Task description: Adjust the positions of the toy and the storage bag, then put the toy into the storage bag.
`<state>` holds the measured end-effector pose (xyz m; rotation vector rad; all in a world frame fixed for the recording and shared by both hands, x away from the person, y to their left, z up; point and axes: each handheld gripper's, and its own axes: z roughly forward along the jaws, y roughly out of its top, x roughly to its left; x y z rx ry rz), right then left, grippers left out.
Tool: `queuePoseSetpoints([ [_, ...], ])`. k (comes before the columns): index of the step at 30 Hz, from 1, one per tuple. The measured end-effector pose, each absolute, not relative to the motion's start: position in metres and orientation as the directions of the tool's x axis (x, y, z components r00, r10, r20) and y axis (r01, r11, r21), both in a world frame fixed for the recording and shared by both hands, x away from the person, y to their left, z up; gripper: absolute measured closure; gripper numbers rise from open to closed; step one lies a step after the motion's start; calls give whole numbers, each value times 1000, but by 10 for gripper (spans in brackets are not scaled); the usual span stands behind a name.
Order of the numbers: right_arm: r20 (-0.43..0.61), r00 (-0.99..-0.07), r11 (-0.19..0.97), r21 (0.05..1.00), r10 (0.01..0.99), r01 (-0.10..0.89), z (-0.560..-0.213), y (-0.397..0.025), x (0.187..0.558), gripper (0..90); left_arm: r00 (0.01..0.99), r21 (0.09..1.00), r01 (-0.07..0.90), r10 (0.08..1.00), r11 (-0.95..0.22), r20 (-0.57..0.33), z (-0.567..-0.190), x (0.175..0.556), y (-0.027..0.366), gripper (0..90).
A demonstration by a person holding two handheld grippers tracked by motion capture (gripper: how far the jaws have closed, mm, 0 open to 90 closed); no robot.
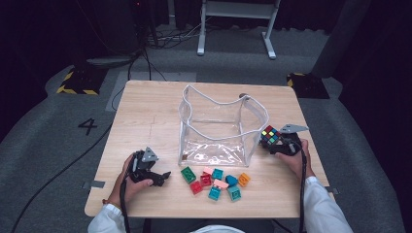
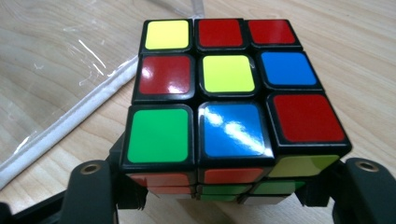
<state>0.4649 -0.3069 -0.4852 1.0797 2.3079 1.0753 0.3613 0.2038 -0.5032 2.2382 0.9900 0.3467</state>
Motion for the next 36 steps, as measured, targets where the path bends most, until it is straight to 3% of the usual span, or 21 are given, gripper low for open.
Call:
queuePoseSetpoints([
  [19, -15, -650, 380, 822, 760, 425, -451, -321, 451, 339, 684, 661, 558, 729, -501, -23, -503, 362, 204, 50],
  [36, -45, -689, 334, 896, 723, 292, -361, -339, 444, 339, 680, 660, 562, 732, -498, -27, -503, 362, 203, 44],
])
